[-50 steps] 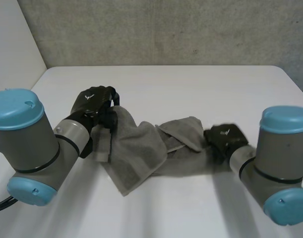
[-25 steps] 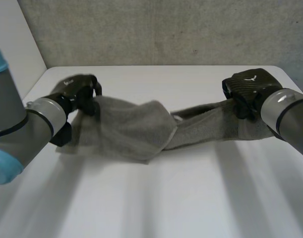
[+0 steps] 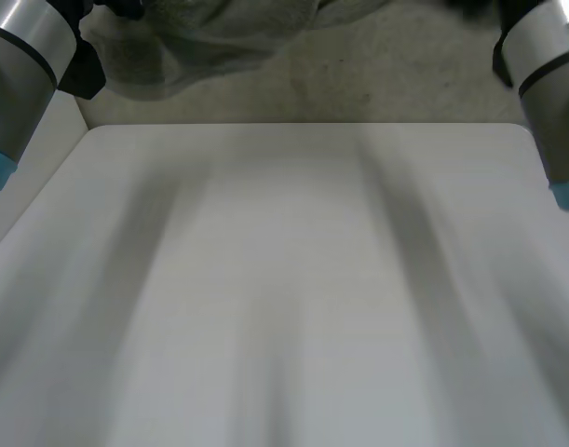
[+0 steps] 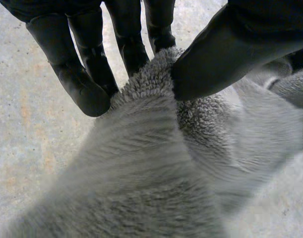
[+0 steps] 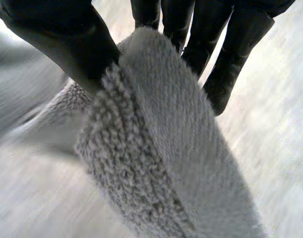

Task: Fold the towel.

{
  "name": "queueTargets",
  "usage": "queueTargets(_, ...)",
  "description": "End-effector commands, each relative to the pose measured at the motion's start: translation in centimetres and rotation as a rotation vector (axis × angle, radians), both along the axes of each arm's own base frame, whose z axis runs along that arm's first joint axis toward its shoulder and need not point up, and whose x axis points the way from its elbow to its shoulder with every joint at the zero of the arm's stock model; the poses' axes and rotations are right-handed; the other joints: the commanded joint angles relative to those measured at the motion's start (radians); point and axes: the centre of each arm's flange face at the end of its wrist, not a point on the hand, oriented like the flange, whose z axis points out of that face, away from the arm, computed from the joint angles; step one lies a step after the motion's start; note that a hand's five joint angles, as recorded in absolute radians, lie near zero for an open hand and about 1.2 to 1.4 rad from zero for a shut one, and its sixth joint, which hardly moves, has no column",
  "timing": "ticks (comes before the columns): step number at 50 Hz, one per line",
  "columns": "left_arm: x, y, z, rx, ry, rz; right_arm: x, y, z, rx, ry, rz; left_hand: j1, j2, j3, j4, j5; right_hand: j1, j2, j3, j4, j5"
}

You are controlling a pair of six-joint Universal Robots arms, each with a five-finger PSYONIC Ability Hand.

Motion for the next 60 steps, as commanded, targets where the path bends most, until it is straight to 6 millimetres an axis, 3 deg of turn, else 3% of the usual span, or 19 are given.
queueTargets(1,-0.4,-0.7,-8.3,0.259,-0.108,-0.004,0.8,0.3,-8.3,0.341,0.278,0.016,-0.05,-0.22,-0.211,-0.18,-0.356,0.079,0.086,0.062,0.061,0.071)
queueTargets(2,-0.4,-0.9,-10.8,0.32,-0.151,0.0,1.0,0.5,-10.2,0.385,0.328,0.021,-0.05,-0.22,-0.211,-0.18,-0.356,0.079,0.086,0.062,0.061,0.071)
queueTargets(3,-0.4,-0.9,-10.8,0.32,-0.151,0.0,1.0,0.5,-10.2,0.385,0.329,0.021,-0.05,-0.22,-0.211,-0.18,-0.356,0.079,0.086,0.062,0.061,0.071)
queueTargets(5,-0.4,-0.7,-15.9,0.435,-0.256,0.0,0.9,1.1,-13.7,0.462,0.418,0.022,-0.05,-0.22,-0.211,-0.18,-0.356,0.079,0.086,0.062,0.061,0.071)
queueTargets(6,-0.4,-0.7,-16.0,0.435,-0.257,0.0,0.9,1.1,-13.7,0.463,0.419,0.022,-0.05,-0.22,-0.211,-0.18,-0.356,0.079,0.086,0.062,0.061,0.071)
queueTargets(7,-0.3,-0.4,-18.5,0.486,-0.317,-0.003,0.7,1.4,-15.3,0.501,0.459,0.022,-0.05,-0.22,-0.211,-0.18,-0.356,0.079,0.086,0.062,0.061,0.071)
queueTargets(8,-0.3,-0.4,-18.5,0.487,-0.318,-0.003,0.7,1.4,-15.4,0.502,0.459,0.022,-0.05,-0.22,-0.211,-0.18,-0.356,0.079,0.086,0.062,0.061,0.071)
queueTargets(10,0.0,0.5,-22.6,0.571,-0.433,-0.016,0.5,2.4,-18.7,0.583,0.542,0.033,-0.05,-0.22,-0.211,-0.18,-0.356,0.079,0.086,0.062,0.061,0.071)
queueTargets(15,0.6,2.0,-25.8,0.65,-0.525,-0.033,-0.1,3.8,-21.9,0.664,0.64,0.044,-0.05,-0.22,-0.211,-0.18,-0.356,0.079,0.086,0.062,0.061,0.071)
queueTargets(20,1.6,2.3,-25.8,0.667,-0.528,-0.014,-0.7,4.9,-22.7,0.701,0.663,0.049,-0.05,-0.22,-0.211,-0.18,-0.356,0.079,0.086,0.062,0.061,0.071)
queueTargets(24,2.5,2.3,-24.0,0.637,-0.508,0.012,-1.3,5.9,-22.2,0.703,0.669,0.049,-0.05,-0.22,-0.211,-0.18,-0.356,0.079,0.086,0.062,0.061,0.071)
queueTargets(33,2.8,3.2,-23.1,0.63,-0.507,0.016,-2.2,7.3,-21.1,0.682,0.695,0.037,-0.05,-0.22,-0.211,-0.18,-0.356,0.079,0.086,0.062,0.061,0.071)
queueTargets(44,3.3,4.1,-22.3,0.623,-0.505,0.022,-5.6,9.7,-21.5,0.788,0.979,0.049,-0.05,-0.22,-0.211,-0.18,-0.356,0.079,0.086,0.062,0.061,0.071)
queueTargets(47,3.4,4.2,-22.2,0.627,-0.506,0.023,-6.1,10.2,-20.6,0.798,1.009,0.064,-0.05,-0.22,-0.211,-0.18,-0.356,0.079,0.086,0.062,0.061,0.071)
queueTargets(48,3.4,4.2,-22.2,0.627,-0.506,0.023,-6.1,10.0,-20.0,0.773,0.996,0.051,-0.05,-0.22,-0.211,-0.18,-0.356,-0.193,-0.186,-0.21,-0.211,-0.201)
queueTargets(49,3.4,4.2,-22.2,0.627,-0.506,0.023,-6.1,10.0,-20.0,0.773,0.996,0.051,-0.05,-0.22,-0.211,-0.18,-0.356,-0.196,-0.189,-0.213,-0.214,-0.204)
queueTargets(51,3.4,4.1,-21.9,0.619,-0.504,0.025,-5.6,9.3,-18.2,0.679,0.941,0.015,-0.05,-0.22,-0.211,-0.18,-0.356,-0.71,-0.704,-0.728,-0.729,-0.718)
queueTargets(54,3.4,4.1,-21.8,0.614,-0.502,0.025,-5.1,7.7,-16.0,0.605,0.81,-0.041,-0.05,-0.22,-0.211,-0.18,-0.356,-0.931,-0.925,-0.949,-0.95,-0.939)
queueTargets(60,3.3,4.3,-21.9,0.617,-0.503,0.021,-4.0,6.5,-13.8,0.594,0.611,-0.031,-0.05,-0.22,-0.211,-0.18,-0.356,-0.985,-0.979,-1.003,-1.003,-0.993)
